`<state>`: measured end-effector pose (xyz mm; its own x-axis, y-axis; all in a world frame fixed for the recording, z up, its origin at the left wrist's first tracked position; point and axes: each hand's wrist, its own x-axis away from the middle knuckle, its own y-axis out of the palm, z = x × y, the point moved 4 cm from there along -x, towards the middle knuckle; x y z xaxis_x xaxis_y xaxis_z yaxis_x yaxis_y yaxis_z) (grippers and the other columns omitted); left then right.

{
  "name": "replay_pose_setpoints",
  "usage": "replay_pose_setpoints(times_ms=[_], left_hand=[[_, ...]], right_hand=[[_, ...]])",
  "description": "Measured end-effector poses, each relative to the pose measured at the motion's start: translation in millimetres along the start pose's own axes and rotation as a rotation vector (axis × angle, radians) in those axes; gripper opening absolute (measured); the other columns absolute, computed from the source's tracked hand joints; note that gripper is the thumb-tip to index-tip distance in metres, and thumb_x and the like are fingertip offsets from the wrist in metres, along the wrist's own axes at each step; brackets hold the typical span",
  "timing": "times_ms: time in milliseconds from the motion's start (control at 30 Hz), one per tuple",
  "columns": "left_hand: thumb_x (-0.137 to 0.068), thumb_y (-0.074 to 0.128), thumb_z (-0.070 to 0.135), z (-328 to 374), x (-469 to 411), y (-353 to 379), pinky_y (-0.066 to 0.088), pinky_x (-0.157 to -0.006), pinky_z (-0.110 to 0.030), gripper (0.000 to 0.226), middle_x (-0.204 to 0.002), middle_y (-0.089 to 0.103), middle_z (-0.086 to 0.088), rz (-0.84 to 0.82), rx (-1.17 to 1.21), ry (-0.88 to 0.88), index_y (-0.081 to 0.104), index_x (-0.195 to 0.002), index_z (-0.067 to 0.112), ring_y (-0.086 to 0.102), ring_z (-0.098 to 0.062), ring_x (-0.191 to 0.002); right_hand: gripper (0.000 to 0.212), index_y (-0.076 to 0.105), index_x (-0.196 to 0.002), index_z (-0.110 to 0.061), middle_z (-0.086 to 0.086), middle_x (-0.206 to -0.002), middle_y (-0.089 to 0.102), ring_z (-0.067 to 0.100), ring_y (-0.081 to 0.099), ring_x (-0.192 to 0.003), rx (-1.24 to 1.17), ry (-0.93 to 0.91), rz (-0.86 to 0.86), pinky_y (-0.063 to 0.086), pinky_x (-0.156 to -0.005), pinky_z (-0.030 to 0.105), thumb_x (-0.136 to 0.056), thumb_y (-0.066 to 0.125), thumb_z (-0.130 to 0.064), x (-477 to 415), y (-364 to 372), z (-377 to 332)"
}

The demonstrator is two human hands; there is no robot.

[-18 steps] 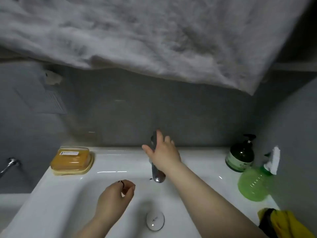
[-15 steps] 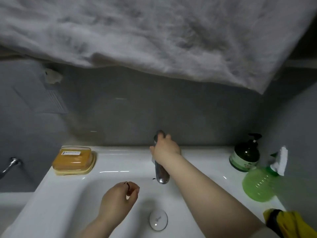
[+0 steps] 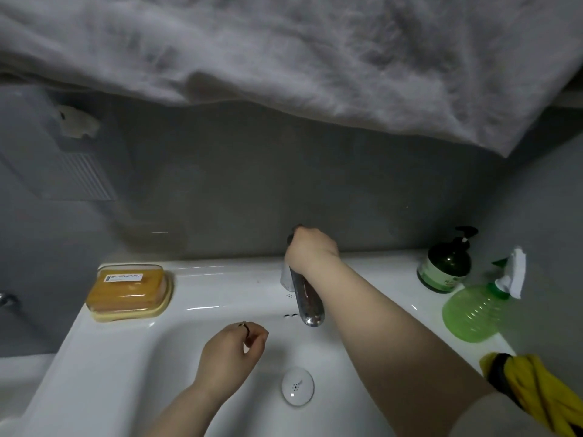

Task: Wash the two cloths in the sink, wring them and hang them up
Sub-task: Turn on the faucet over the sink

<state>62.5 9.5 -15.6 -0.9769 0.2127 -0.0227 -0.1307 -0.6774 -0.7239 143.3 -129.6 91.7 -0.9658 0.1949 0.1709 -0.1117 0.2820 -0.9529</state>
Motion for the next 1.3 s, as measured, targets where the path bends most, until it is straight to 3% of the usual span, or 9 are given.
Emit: replay_pose_setpoints(times_ms=[167, 367, 533, 767, 900, 1033, 1100, 1167, 1300], left_hand=[[-0.088, 0.051, 0.026, -4.3, 1.0, 1.7, 0.033, -0.06, 0.0, 0.031, -0.071, 0.051, 0.028, -0.044, -0.047, 0.0, 0.042, -0.067, 0.046, 0.05, 0.002, -0.074], [-0.089, 0.05, 0.027, -7.9, 4.8, 7.2, 0.034, -0.058, -0.001, 0.017, -0.067, 0.048, 0.03, -0.029, -0.063, 0.022, 0.058, -0.077, 0.036, 0.044, 0.014, -0.065], [-0.088, 0.051, 0.026, -12.0, 7.0, 12.0, 0.032, -0.058, -0.001, 0.017, -0.067, 0.048, 0.029, -0.005, -0.055, 0.017, 0.067, -0.089, 0.026, 0.048, 0.003, -0.072], [-0.088, 0.051, 0.026, -10.8, 11.5, 11.0, 0.034, -0.06, -0.002, 0.016, -0.069, 0.05, 0.029, -0.025, -0.031, 0.014, 0.062, -0.079, 0.033, 0.051, -0.001, -0.076], [-0.087, 0.054, 0.023, -4.5, 19.5, 16.8, 0.036, -0.062, -0.005, 0.022, -0.07, 0.056, 0.023, -0.058, 0.002, 0.028, 0.06, -0.07, 0.035, 0.056, -0.001, -0.076], [-0.083, 0.06, 0.02, 4.8, 27.7, 28.5, 0.039, -0.063, -0.002, 0.04, -0.066, 0.064, 0.022, -0.07, 0.068, 0.061, 0.046, -0.059, 0.048, 0.048, 0.02, -0.081], [-0.082, 0.062, 0.019, 11.8, 31.1, 38.0, 0.04, -0.062, -0.004, 0.04, -0.084, 0.055, 0.041, -0.105, 0.108, 0.075, 0.049, -0.059, 0.049, 0.047, 0.021, -0.084], [-0.082, 0.062, 0.016, 20.3, 33.2, 50.6, 0.04, -0.064, -0.003, 0.039, -0.085, 0.05, 0.049, -0.169, 0.135, 0.1, 0.053, -0.06, 0.047, 0.05, 0.018, -0.083], [-0.082, 0.061, 0.015, 39.8, 35.1, 77.6, 0.039, -0.064, -0.001, 0.035, -0.069, 0.054, 0.048, -0.276, 0.146, 0.134, 0.056, -0.061, 0.043, 0.052, 0.017, -0.074]], right_hand=[[0.033, 0.053, -0.117, -0.006, 0.012, -0.124, 0.058, 0.029, 0.056, -0.113, 0.042, -0.017, -0.022, 0.046, -0.086, 0.031, -0.085, 0.046, -0.01, -1.5, -3.4, -2.0], [0.031, 0.055, -0.114, -0.008, 0.012, -0.124, 0.058, 0.028, 0.056, -0.113, 0.072, -0.034, -0.026, 0.041, -0.078, 0.028, -0.085, 0.046, -0.011, -4.1, -5.1, -2.9], [0.031, 0.055, -0.116, -0.008, 0.011, -0.126, 0.057, 0.027, 0.055, -0.114, 0.066, -0.024, -0.036, 0.042, -0.082, 0.027, -0.086, 0.045, -0.012, -7.3, -8.0, -2.1], [0.033, 0.054, -0.118, -0.008, 0.01, -0.128, 0.055, 0.027, 0.054, -0.117, 0.074, -0.02, -0.023, 0.043, -0.087, 0.029, -0.086, 0.045, -0.012, -8.8, -7.8, -1.3], [0.041, 0.045, -0.127, -0.013, 0.01, -0.134, 0.051, 0.029, 0.05, -0.122, -0.149, 0.029, -0.033, 0.042, -0.093, 0.032, -0.09, 0.043, -0.029, -5.4, -0.6, 10.4], [0.057, 0.036, -0.132, -0.019, 0.009, -0.129, 0.054, 0.029, 0.05, -0.12, -0.528, 0.095, 0.178, 0.039, -0.091, 0.036, -0.087, 0.041, -0.052, 15.8, 2.5, 46.2], [0.046, 0.045, -0.125, -0.02, 0.003, -0.106, 0.061, 0.027, 0.055, -0.11, -0.603, 0.13, 0.309, 0.037, -0.081, 0.031, -0.087, 0.044, -0.047, 38.0, 8.3, 84.9], [0.032, 0.054, -0.112, -0.016, 0.001, -0.091, 0.059, 0.026, 0.057, -0.101, -0.594, 0.19, 0.438, 0.036, -0.075, 0.028, -0.087, 0.051, -0.035, 64.6, 16.7, 137.7], [0.029, 0.058, -0.11, -0.002, 0.017, -0.111, 0.061, 0.034, 0.049, -0.108, -0.343, 0.467, 0.557, 0.033, -0.089, 0.033, -0.086, 0.056, -0.02, 114.7, 29.3, 253.7]])
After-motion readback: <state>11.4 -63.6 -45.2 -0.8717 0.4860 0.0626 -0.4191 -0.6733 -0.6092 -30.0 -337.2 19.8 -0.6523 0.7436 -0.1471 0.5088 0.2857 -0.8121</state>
